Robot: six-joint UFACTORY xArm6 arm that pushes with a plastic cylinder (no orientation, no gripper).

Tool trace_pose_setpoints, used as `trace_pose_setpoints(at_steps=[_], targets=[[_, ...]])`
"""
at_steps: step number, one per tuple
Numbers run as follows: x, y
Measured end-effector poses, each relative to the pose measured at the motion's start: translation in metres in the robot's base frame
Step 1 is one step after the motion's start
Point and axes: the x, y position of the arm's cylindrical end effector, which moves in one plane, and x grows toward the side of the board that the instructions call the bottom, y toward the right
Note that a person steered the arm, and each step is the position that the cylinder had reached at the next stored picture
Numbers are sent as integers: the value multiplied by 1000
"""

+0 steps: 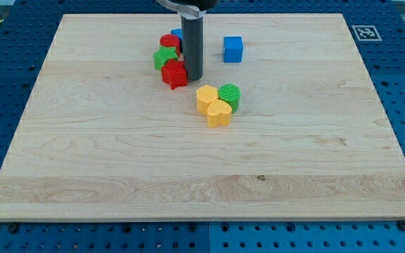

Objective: Slide the group of blocks a bit down

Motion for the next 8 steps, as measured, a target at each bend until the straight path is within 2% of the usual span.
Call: trace_pose_setpoints(at_steps=[3, 5, 6, 8], targets=[[2, -2], [2, 86], [5, 86], [31, 48]])
